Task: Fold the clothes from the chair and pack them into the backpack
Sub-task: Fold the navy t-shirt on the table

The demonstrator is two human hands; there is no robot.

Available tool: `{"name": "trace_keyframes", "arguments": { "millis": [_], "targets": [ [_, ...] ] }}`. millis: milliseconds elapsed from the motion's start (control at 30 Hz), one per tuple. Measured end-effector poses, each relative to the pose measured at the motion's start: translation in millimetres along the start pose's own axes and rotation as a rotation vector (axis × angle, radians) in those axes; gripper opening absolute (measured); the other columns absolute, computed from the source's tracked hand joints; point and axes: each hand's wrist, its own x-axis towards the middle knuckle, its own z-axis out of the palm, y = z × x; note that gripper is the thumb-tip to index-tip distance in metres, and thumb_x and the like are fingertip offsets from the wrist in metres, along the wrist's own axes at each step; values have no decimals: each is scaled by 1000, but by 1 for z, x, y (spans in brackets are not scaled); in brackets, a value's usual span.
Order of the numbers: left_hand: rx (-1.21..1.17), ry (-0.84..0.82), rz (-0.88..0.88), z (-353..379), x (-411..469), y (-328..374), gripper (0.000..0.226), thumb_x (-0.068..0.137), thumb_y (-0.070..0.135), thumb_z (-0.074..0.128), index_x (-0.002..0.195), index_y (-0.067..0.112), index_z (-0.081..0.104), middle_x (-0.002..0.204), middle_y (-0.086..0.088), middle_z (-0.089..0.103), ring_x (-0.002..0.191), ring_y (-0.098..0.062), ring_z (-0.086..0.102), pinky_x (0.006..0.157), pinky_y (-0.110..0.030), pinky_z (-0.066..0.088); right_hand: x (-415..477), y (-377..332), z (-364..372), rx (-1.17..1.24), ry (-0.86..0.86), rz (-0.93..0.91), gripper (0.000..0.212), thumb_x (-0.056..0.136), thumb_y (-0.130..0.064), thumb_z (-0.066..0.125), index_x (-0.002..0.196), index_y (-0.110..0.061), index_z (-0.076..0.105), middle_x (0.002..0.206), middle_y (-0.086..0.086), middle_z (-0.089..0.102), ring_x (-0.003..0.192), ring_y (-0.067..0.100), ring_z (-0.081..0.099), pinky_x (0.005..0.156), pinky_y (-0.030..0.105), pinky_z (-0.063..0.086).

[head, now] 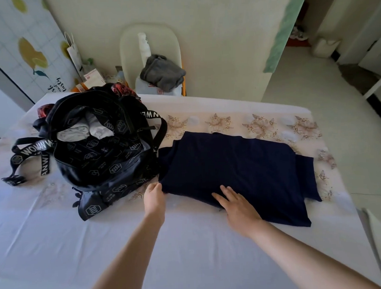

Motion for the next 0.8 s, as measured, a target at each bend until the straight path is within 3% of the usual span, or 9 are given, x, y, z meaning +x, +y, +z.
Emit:
{"name": "trace_keyframes", "arguments": {
  "millis": [100,200,267,367,433,533,667,733,800],
  "targets": [
    [457,27,136,-23,9,-2,29,100,32,43,82,13,54,79,-3,57,85,-30,56,74,-34,39,-2,4,0,36,44,-12,97,85,17,45,159,-30,3,166,-5,-11,153,14,-6,124,29,7],
    [846,4,209,-42,19,-13,36,98,43,43,85,11,54,82,-5,60,90,-36,59,72,-36,43,-6,8,0,29,27,-35,91,86,15,45,159,-27,11,166,-5,-10,153,14,-4,124,28,11],
    [864,-13,215,-39,15,-13,36,97,48,40,101,15,53,90,-4,58,94,-33,57,76,-36,42,-7,10,-1,64,9,-60,81,89,2,48,158,-29,20,167,-5,-6,154,15,-3,123,28,10],
    [945,-73,296,-17,8,-16,39,93,56,48,106,19,53,95,-3,64,95,-30,61,75,-37,47,-13,13,-4,194,56,-48,53,94,-16,52,145,-29,49,165,-3,17,153,14,10,121,28,15],
    [1035,-59,378,-7,6,-19,27,95,40,54,115,22,53,103,-2,67,96,-28,63,74,-35,48,-21,24,-5,232,166,13,37,96,-17,54,132,-26,62,158,0,35,149,15,25,119,31,24],
    [1203,62,460,-5,5,-19,29,92,13,45,120,22,52,107,-4,68,97,-27,63,79,-36,47,-39,55,-5,217,245,152,33,95,-13,57,125,-23,66,152,-1,43,140,17,41,112,33,35],
    [1530,109,451,-1,-4,-20,46,87,16,53,132,14,43,129,-8,55,120,-27,50,100,-35,41,-61,91,-8,167,290,270,32,88,-5,63,115,-22,70,145,3,50,129,23,52,102,38,46],
    [1497,59,645,16,-12,-16,51,81,14,60,130,19,46,127,-6,51,116,-27,46,99,-36,39,-70,104,-7,151,417,405,30,81,-1,69,107,-16,71,131,10,58,113,32,60,86,44,53],
    [1368,-132,865,44,-23,-14,49,85,13,58,133,23,51,130,-2,50,116,-26,45,97,-37,39,-80,112,-9,164,454,629,35,83,-6,70,117,-13,66,124,14,57,105,37,59,77,45,52]
  ]
}}
